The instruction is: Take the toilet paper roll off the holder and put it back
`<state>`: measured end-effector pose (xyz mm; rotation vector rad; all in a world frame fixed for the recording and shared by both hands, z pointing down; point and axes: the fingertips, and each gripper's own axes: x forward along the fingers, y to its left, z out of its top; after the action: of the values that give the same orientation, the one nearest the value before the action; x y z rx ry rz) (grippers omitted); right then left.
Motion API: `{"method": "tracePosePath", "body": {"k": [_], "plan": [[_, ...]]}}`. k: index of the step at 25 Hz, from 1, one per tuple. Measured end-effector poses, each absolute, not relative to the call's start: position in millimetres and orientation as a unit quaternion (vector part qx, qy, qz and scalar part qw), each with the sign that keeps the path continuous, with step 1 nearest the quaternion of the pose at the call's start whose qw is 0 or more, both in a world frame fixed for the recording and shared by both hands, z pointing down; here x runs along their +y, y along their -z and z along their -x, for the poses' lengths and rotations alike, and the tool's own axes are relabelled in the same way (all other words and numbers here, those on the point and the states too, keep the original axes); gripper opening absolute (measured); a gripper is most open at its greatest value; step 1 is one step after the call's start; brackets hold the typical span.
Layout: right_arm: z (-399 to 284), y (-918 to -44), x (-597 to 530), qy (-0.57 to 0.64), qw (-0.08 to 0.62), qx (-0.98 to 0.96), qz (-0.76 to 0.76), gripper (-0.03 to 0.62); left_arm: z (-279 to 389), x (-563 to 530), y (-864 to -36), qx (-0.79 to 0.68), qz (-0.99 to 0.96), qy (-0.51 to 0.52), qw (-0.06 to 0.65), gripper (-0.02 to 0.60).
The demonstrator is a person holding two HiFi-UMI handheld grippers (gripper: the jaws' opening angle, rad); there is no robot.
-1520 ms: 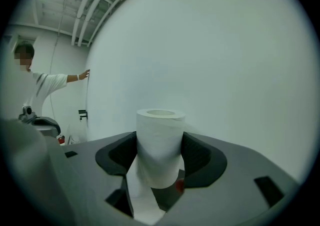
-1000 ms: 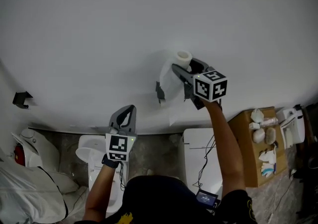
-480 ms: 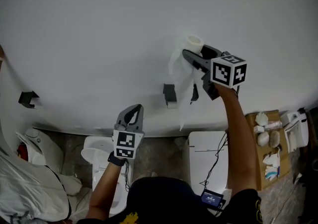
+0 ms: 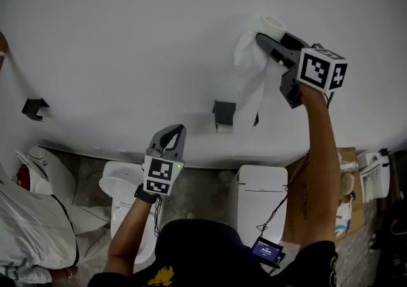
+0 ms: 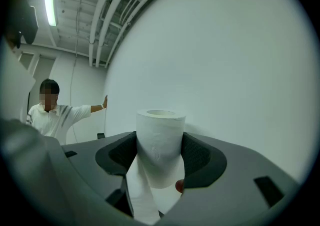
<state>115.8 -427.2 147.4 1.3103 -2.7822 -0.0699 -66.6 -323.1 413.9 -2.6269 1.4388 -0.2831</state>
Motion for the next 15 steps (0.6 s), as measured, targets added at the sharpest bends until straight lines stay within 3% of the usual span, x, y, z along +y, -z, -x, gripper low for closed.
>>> {"method": "tracePosePath", "body": {"k": [15], "plan": [[-132,-118,-429,0.041,0.02,-0.908,-0.416,0.267,44,-329,-407,0.472,0.875,0.08,0.073,0.018]]}}
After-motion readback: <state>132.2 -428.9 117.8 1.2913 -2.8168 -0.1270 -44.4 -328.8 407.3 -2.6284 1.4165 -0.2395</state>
